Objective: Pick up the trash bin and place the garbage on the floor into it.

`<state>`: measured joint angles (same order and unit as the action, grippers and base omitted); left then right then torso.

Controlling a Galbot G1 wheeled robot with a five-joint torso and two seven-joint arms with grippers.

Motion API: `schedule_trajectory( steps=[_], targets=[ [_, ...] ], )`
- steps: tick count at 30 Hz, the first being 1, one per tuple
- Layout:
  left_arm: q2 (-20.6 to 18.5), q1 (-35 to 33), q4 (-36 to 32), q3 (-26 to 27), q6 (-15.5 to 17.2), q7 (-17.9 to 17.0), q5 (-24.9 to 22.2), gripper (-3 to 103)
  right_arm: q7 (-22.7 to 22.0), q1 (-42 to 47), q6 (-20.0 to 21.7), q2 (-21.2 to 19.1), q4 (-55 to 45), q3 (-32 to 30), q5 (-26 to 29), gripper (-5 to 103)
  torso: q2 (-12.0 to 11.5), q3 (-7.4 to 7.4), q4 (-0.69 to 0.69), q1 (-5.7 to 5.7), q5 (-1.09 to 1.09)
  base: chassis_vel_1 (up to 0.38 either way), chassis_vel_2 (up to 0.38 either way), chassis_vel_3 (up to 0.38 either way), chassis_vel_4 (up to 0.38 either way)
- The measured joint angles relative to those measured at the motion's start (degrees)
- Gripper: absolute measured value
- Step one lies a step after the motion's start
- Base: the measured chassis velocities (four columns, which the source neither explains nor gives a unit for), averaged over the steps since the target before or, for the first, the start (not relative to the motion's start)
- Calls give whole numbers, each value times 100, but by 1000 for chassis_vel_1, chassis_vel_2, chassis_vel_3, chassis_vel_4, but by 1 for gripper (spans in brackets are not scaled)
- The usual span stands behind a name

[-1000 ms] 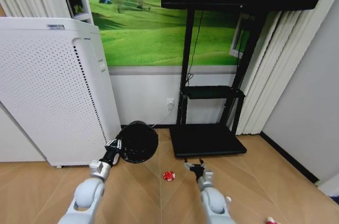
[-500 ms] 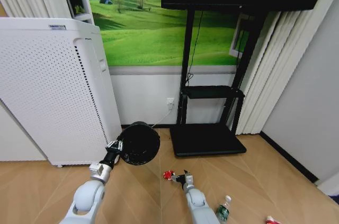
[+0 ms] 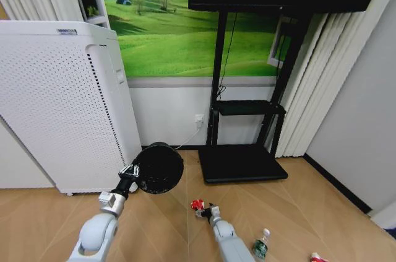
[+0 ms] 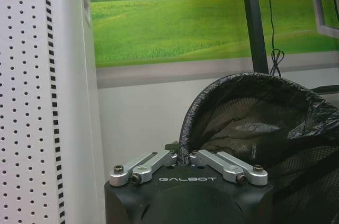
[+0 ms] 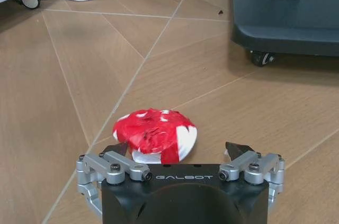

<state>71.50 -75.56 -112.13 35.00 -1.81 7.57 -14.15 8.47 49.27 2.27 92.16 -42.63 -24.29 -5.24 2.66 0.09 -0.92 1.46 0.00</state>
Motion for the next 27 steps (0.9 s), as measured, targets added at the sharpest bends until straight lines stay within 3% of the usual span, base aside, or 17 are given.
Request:
schedule_trajectory(
  steps=[8, 17, 27],
  targets=[
    [-37, 23, -6, 21, 0, 2, -31, 3, -4, -313, -190, -1, 388, 5, 25, 100, 0, 0, 0, 0, 0, 0, 0, 0, 0],
    [-47, 68, 11, 58, 5, 11, -66, 3, 187, 91, 35, -2, -95, 223, 112, 100, 0, 0, 0, 0, 0, 0, 0, 0, 0],
    [-50, 24, -1, 109, 6, 60, -79, 3, 175, -109, -58, -2, 71, 382, 257, 100, 0, 0, 0, 0, 0, 0, 0, 0, 0]
  ],
)
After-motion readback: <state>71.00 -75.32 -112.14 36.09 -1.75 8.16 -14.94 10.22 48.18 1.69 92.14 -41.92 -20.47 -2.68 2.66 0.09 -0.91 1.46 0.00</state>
